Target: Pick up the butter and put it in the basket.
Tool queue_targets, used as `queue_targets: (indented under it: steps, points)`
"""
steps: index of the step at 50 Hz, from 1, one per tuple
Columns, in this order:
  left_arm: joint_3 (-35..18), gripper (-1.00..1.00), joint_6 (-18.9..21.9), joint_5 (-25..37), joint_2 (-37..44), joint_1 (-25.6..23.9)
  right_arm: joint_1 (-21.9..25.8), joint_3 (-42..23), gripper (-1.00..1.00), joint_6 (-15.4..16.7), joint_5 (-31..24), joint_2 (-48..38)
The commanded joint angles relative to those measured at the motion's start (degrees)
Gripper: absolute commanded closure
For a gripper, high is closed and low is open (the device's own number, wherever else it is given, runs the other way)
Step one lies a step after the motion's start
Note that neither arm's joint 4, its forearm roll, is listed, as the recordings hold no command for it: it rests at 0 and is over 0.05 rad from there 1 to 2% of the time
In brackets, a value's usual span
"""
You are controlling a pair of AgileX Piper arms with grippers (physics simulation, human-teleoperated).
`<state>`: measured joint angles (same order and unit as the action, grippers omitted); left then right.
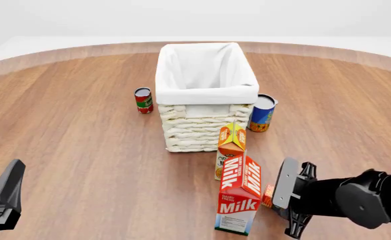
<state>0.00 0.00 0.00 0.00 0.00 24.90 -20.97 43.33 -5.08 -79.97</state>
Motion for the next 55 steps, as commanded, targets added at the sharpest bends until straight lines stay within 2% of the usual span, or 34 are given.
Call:
queue_targets:
  steps: [1,14,23,28,29,31,32,34,35,40,41,55]
  points:
    - [0.0,-1.0,0.0,0.0,0.0,0.0,-0.68,-0.92,1.0,-0.78,-1.06,1.73]
    - [0.0,-1.0,0.0,0.0,0.0,0.0,-3.62,-2.45,1.0,0.54,-6.97,8.79]
    - [0.0,-1.0,0.0,0.0,0.0,0.0,-4.88,-3.87,1.0,0.3,-10.66,13.11]
    - [0.0,-1.0,0.0,0.0,0.0,0.0,-4.21,-4.92,1.0,-1.17,-12.47,15.31]
    - [0.0,-1.0,0.0,0.0,0.0,0.0,-3.28,-6.02,1.0,-2.98,-13.25,16.01]
    - [0.0,-1.0,0.0,0.0,0.0,0.0,-2.93,-6.63,1.0,-3.34,-13.75,16.74]
    - [0.0,-1.0,0.0,0.0,0.0,0.0,-1.69,-8.4,1.0,-5.66,-15.01,17.91]
    - [0.0,-1.0,0.0,0.0,0.0,0.0,-1.55,-8.71,1.0,-5.82,-15.35,18.23]
    - [0.0,-1.0,0.0,0.0,0.0,0.0,-1.12,-10.05,1.0,-7.13,-16.31,19.2]
    - [0.0,-1.0,0.0,0.0,0.0,0.0,0.19,-12.14,1.0,-8.77,-18.13,21.31]
    - [0.0,-1.0,0.0,0.0,0.0,0.0,0.79,-13.02,1.0,-9.98,-18.76,21.89]
    - [0.0,-1.0,0.0,0.0,0.0,0.0,-0.06,-16.4,1.0,-11.41,-22.2,26.0]
